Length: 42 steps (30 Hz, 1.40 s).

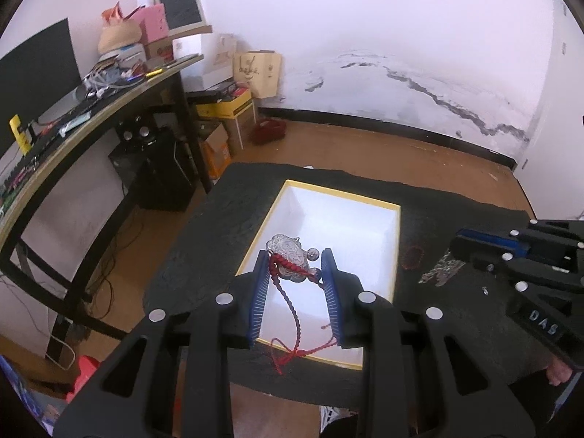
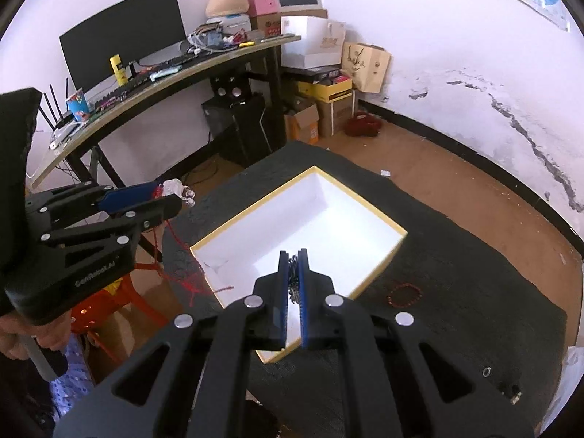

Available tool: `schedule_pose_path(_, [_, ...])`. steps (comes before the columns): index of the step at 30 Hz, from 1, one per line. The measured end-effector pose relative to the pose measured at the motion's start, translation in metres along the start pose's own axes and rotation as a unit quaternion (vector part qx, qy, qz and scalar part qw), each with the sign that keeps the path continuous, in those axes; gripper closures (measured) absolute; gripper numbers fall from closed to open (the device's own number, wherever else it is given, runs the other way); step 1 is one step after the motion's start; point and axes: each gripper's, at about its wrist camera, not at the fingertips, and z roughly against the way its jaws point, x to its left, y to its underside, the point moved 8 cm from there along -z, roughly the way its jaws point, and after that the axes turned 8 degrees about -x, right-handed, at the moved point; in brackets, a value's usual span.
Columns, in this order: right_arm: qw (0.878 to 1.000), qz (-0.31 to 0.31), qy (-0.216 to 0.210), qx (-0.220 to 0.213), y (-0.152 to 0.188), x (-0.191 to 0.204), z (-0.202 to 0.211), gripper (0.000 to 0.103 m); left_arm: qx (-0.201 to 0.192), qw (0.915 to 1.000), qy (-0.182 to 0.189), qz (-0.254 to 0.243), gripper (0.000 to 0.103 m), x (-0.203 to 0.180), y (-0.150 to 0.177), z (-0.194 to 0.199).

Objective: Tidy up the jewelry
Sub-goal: 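Carry the pendant with left tool while right tool carries the chain into the yellow box, then open left tool to drop the pendant while right tool releases the chain in the box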

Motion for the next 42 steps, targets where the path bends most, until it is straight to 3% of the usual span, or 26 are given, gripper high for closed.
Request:
schedule_pose_path(13, [0.999, 0.003, 0.001, 0.036, 0.011, -0.004, -0.082, 0.097, 0.02, 0.9996, 0.002, 0.019, 0.074, 0.015, 0.013, -0.066])
schedule_pose_path(26, [0.998, 0.016, 0.018, 0.062, 0.042, -0.026, -0.147, 0.097, 0.062, 0.9975, -0.002, 0.034, 0.074, 0.018, 0.061, -0.136])
schedule_pose_path(42, [0.996, 0.02, 0.025, 0.089, 0.078, -0.046, -0.193, 0.097, 0.098, 0.9947, -0.009, 0.03, 0.08, 0.017, 0.106, -0.187])
